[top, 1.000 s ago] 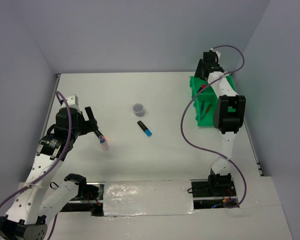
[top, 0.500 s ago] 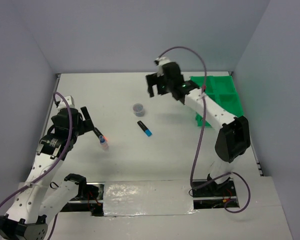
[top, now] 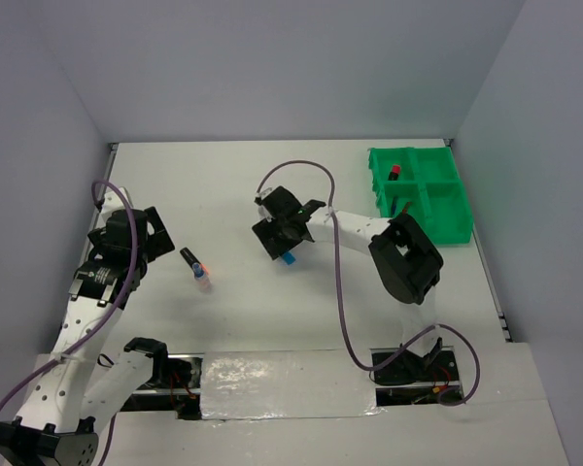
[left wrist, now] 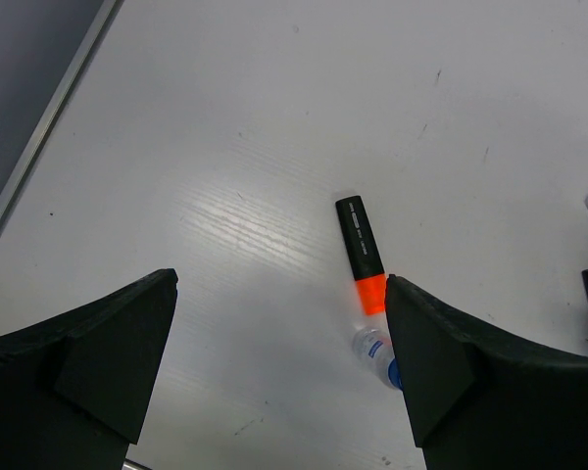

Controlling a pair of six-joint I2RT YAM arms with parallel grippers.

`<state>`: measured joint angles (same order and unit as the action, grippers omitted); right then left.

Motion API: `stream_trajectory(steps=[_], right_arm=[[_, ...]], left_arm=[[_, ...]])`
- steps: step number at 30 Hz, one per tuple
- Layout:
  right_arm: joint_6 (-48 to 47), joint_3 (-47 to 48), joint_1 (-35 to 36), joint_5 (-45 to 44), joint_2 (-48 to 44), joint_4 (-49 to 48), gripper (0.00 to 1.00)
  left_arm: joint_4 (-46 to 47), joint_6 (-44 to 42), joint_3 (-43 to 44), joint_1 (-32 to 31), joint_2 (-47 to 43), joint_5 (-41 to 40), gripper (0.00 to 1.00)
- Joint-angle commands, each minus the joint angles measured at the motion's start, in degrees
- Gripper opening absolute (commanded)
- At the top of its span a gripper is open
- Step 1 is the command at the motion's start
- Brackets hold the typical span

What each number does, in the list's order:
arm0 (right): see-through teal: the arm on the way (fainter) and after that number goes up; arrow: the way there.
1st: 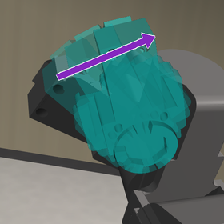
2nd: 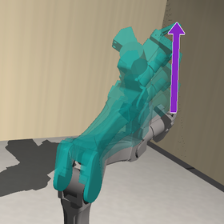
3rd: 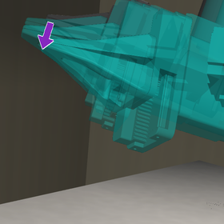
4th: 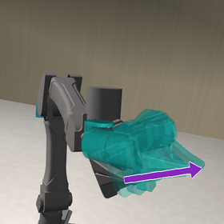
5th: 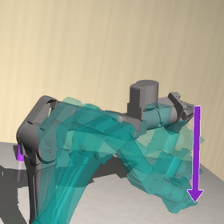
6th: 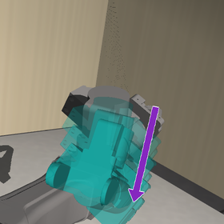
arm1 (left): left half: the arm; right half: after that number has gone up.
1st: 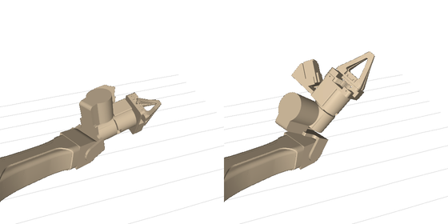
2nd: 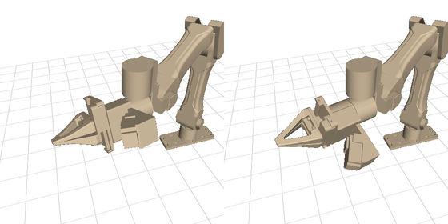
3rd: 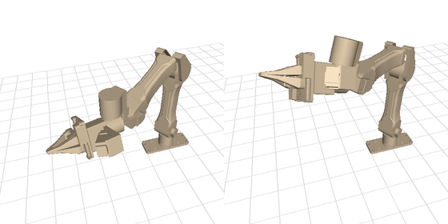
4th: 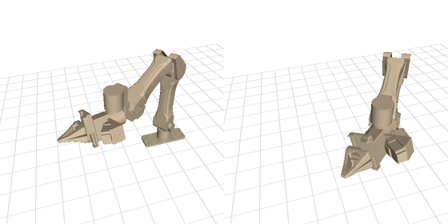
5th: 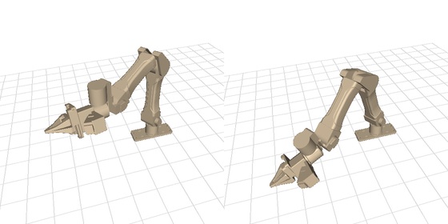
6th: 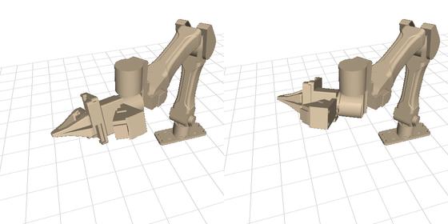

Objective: Sort the stationery into containers
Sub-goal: Pick up the pen from the center of the board.

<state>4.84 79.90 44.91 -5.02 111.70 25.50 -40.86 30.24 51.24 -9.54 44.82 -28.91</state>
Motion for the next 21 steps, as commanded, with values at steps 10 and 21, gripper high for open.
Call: stream_trajectory(steps=[10,21], right_arm=[[-0.62,-0.09,1.76,1.76,3.18,1.14,0.03],[4.55,-12.4,-9.73,19.81,-28.72,-17.06,0.0]], left_arm=[[1.22,-0.53,1.75,0.49,-0.26,0.43,0.99],[1.31,-0.62,1.67,0.66,-0.7,0.34,0.99]])
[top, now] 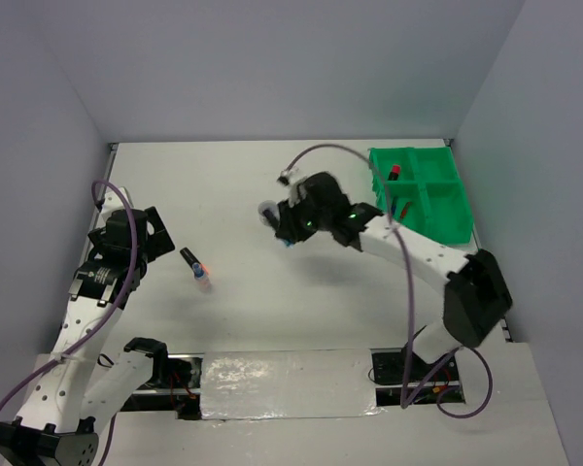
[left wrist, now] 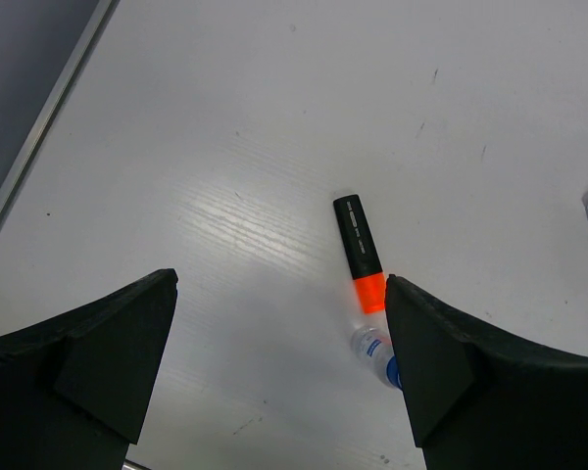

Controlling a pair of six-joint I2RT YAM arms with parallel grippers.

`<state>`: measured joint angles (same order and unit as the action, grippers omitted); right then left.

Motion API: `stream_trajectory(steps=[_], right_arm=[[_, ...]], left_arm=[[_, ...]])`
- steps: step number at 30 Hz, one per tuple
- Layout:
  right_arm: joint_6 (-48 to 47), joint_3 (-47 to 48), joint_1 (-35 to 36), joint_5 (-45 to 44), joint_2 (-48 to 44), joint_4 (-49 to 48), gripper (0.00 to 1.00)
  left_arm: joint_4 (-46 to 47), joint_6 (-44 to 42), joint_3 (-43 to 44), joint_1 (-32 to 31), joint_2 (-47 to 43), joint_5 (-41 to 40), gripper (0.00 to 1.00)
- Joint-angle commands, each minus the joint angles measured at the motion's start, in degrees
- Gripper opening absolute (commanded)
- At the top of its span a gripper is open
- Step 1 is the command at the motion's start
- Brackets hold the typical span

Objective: Sort the stationery into containers
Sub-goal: Pick up the pen from the center of the board, then place the pen in the storage box.

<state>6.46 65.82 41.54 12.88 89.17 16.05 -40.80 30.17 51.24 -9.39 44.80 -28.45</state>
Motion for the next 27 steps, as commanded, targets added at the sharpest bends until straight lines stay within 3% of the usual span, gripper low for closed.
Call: stream_trajectory(steps=[1,2,6,7,12,15,25,27], right_arm=[[3.73,3.68,-10.82,-2.12,-6.54,-5.88,0.0],[4.61,5.09,-13.48,-11.65,-5.42,-4.81,0.0],[4.97,18.26,-25.08,-25.24,5.2,3.35,0.0],[4.36,25.42,-28.32,-25.97,10.8,7.37,0.0],[4.52,43.99,-34.59,-28.96,24.63,12.85,0.0],[6.28,50.34,-36.88,-30.02,30.7,14.71,0.0],[8.31,56.96,-40.22,-29.5,39.58,16.98,0.14],[8.31,56.79,-40.4,-28.97,39.86,17.08,0.24]], left_arm=[[1.25,-0.47,1.75,0.51,-0.76,-0.12,0.99],[1.33,-0.55,1.75,0.51,-0.68,-0.2,0.99],[0.89,-0.2,1.84,0.51,-0.59,-0.82,0.99],[0.81,-0.12,1.84,0.51,-0.76,-0.82,0.99],[0.98,-0.12,1.75,0.51,-0.59,-0.82,0.99],[0.81,0.15,1.75,0.51,0.03,-1.26,0.99],[0.46,0.41,1.84,0.6,1.78,-1.52,0.99],[0.45,0.41,1.93,0.77,2.22,-1.35,0.99]])
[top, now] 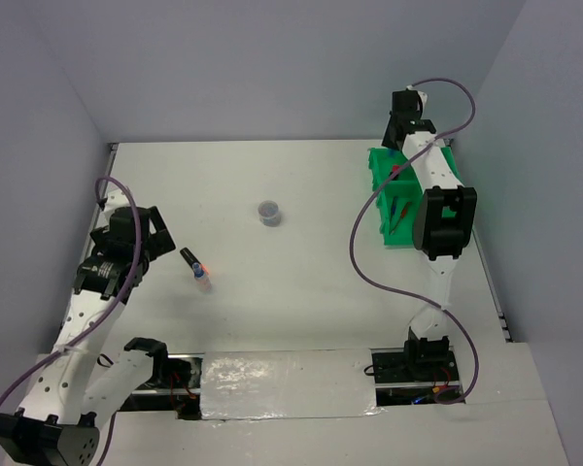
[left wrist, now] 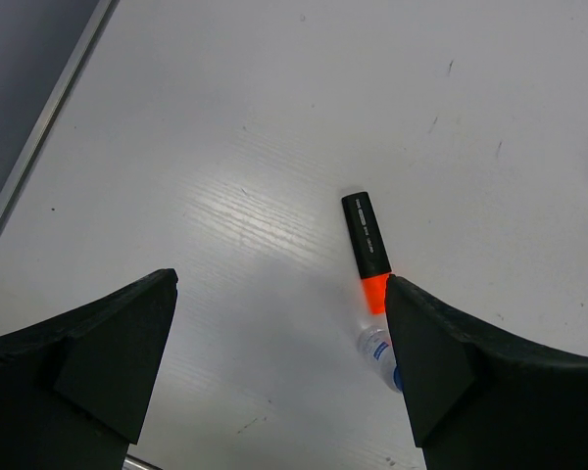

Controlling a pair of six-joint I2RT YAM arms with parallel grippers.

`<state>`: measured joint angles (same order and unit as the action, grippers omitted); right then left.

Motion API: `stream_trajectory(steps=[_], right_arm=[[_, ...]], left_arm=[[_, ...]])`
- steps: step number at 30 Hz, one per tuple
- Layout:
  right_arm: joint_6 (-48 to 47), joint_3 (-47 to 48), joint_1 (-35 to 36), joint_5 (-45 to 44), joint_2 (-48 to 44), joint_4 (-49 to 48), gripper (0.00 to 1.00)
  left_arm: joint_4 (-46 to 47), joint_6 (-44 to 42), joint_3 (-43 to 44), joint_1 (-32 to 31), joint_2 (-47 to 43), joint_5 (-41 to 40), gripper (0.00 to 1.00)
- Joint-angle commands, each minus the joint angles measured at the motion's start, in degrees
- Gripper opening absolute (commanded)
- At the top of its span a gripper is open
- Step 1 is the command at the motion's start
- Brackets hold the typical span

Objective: Sort the stationery into containers
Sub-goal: Place the pen in the storage box, then pick up the pen from the center of the board.

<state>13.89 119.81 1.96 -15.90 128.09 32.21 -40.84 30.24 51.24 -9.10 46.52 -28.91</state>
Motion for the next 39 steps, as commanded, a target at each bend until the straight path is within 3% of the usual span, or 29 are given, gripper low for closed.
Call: stream_trajectory(steps=[1,2,4,8,10,15,20,25,30,39], right_arm=[[0.7,2.62,-0.81,0.08,0.76,0.75,0.35],[0.7,2.45,-0.9,-0.35,0.58,0.75,0.48],[0.35,1.05,-0.99,-0.1,-0.56,0.05,0.5],[0.7,0.77,-0.99,-0.27,-1.97,0.22,0.7],[0.87,1.04,-0.81,0.87,-2.93,1.01,0.75],[1.49,-5.17,0.76,6.74,-11.18,-0.64,0.77],[-1.5,-22.8,7.7,14.4,-31.73,-4.07,0.79],[-0.36,-40.24,17.11,15.64,-52.11,-11.37,0.85],[1.66,-54.84,23.09,17.22,-63.3,-14.27,0.87],[1.94,-66.19,24.76,22.4,-75.52,-14.72,0.87]], left_arm=[[0.5,0.35,1.93,0.58,0.59,-0.72,0.99],[0.5,0.35,1.93,0.75,0.76,-0.71,0.99],[0.76,0.52,1.93,1.54,1.03,-0.45,0.99],[0.67,0.87,2.19,3.82,2.78,1.47,1.0],[0.67,1.31,2.45,4.79,3.57,2.27,0.99],[0.15,5.87,3.51,6.64,7.69,4.21,0.99],[0.67,15.27,3.6,6.99,16.73,7.02,0.99],[3.13,23.36,1.58,6.65,22.82,9.22,0.99],[4.53,31.81,1.49,-0.29,28.61,4.29,0.99],[7.44,34.45,0.53,-0.56,41.62,7.11,0.98]])
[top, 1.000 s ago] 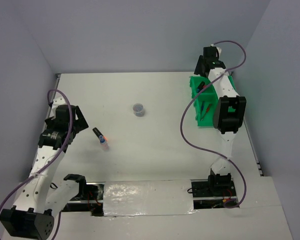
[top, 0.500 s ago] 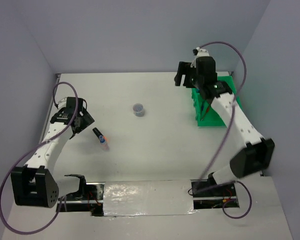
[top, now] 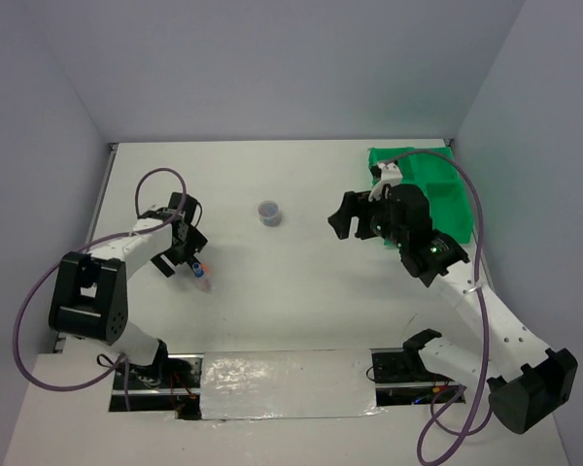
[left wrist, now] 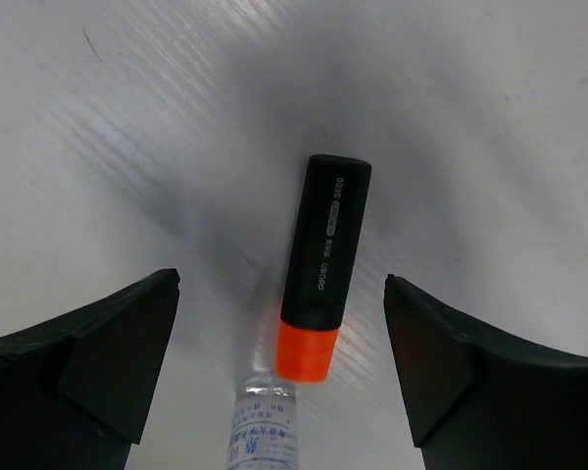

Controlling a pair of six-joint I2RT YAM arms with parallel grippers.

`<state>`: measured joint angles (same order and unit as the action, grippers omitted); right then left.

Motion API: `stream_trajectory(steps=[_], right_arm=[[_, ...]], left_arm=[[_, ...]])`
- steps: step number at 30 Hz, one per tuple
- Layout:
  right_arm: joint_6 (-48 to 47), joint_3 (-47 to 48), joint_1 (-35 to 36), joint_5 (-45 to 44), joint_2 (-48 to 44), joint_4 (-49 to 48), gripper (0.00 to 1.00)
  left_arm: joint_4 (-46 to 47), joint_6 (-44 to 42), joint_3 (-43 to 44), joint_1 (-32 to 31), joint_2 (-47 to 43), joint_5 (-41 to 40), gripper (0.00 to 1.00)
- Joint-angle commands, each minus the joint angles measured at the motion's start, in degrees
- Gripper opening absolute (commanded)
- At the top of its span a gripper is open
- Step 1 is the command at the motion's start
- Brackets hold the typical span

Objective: Sort the stationery into containers
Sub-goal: Pick up the pen from the center of the board, then place the pen in the storage box.

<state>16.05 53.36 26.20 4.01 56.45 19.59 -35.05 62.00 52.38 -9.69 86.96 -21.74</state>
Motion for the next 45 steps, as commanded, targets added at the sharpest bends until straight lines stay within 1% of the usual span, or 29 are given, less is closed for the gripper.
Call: stream_trajectory(steps=[1,2,3,5,6,8,9,11,12,14,15,17,19,21,22,24,26,28,30,31,32,33,35,36,38,39,41,42,45], right_arm=[[-0.32,-0.27,0.7,2.32,-4.5,-1.76,0.88],[-0.76,-0.71,0.61,2.32,-5.02,-1.67,0.88],[-0.85,-1.07,0.7,2.4,-6.16,-1.75,0.88],[-1.29,-1.95,0.61,2.67,-6.87,-1.58,0.88],[-1.55,-2.03,0.7,2.67,-7.05,-1.4,0.88],[-1.9,-2.21,0.7,2.67,-7.49,-1.23,0.88],[-2.08,-2.3,0.7,2.84,-7.58,-1.4,0.88],[-2.25,-2.56,0.61,3.63,-8.02,-1.66,0.88],[-2.34,-2.74,0.7,3.9,-8.19,-1.84,0.88],[-2.34,-3.44,0.79,4.86,-8.54,-2.72,0.88],[-2.34,-3.62,0.7,5.48,-8.63,-2.98,0.88],[-2.43,-4.23,0.7,7.49,-8.72,-4.03,0.88],[-2.26,-5.45,0.52,9.51,-8.9,-5.44,0.89],[-1.12,-6.6,0.7,12.68,-8.55,-9.12,0.89],[-0.33,-8.35,0.52,13.91,-8.37,-11.14,0.89],[3.09,-11.25,0.61,15.76,-7.5,-19.55,0.89],[8.17,-13.54,0.87,15.68,-6.88,-25.19,0.87],[10.91,-16.36,1.14,16.29,-5.83,-32.21,0.87],[13.82,-17.32,2.98,15.77,-5.03,-35.75,0.86],[14.35,-17.42,4.12,15.5,-4.33,-39.25,0.86],[14.62,-17.07,6.82,14.98,-3.8,-40.24,0.86],[14.01,-15.24,8.24,13.49,-2.06,-40.42,0.85],[12.0,-12.33,10.97,11.21,0.41,-38.5,0.85],[11.64,-10.49,12.72,10.15,1.64,-38.4,0.85],[12.07,-9.86,13.44,9.18,4.79,-40.85,0.85],[12.16,-9.25,14.31,8.74,5.77,-41.39,0.84],[10.32,-8.46,15.98,4.46,7.79,-41.3,0.84],[9.88,-8.02,17.38,3.12,8.32,-41.22,0.84],[9.35,-7.05,18.63,0.56,10.79,-40.78,0.83]], left_arm=[[2.87,2.52,-0.87,0.03,2.76,0.11,0.97],[3.23,2.51,-0.88,0.03,3.91,0.46,0.96],[3.41,2.43,-0.7,0.03,4.88,0.82,0.91],[3.93,2.51,-0.79,0.03,7.17,1.69,0.87],[4.2,2.51,-1.31,0.03,7.52,1.87,0.79],[5.69,2.78,-2.19,0.03,7.88,1.79,0.74],[6.3,2.43,-2.63,0.11,8.14,2.05,0.66],[6.31,2.25,-2.37,0.38,9.19,2.05,0.56],[6.31,2.08,-1.76,0.38,9.54,2.05,0.41],[6.39,1.73,-1.23,0.38,9.55,1.87,0.23],[6.66,1.29,-0.79,0.38,9.11,2.13,0.09],[6.31,0.59,0.0,0.29,7.09,1.88,0.0],[7.8,-1.52,1.05,0.2,3.77,2.75,0.0],[8.41,-3.27,2.63,-0.06,0.77,2.93,0.0],[8.42,-3.72,3.16,-0.76,-2.55,2.32,0.0],[9.99,-5.73,5.01,-2.07,-7.82,2.05,0.0],[10.87,-6.88,7.28,-3.22,-10.39,1.87,0.0],[11.06,-8.38,9.57,-5.59,-12.59,1.7,0.0],[9.92,-8.47,13.09,-7.7,-13.21,0.91,0.0],[8.43,-7.95,14.23,-10.41,-13.57,0.38,0.0],[7.89,-7.51,16.07,-12.0,-13.66,-0.84,0.0],[7.54,-6.55,16.78,-15.41,-13.66,-1.63,0.0],[5.97,-5.05,19.23,-19.03,-13.31,-3.13,0.0],[5.61,-4.0,20.03,-22.27,-12.87,-3.75,0.0],[5.43,-2.68,21.61,-25.18,-12.6,-4.28,0.0],[5.78,-1.89,21.97,-27.64,-12.34,-4.37,0.0],[6.65,-1.18,22.85,-29.67,-12.08,-4.37,0.0],[6.83,-0.48,23.12,-31.51,-11.9,-4.45,0.0],[6.93,-0.04,24.61,-34.15,-11.38,-5.5,0.0]])
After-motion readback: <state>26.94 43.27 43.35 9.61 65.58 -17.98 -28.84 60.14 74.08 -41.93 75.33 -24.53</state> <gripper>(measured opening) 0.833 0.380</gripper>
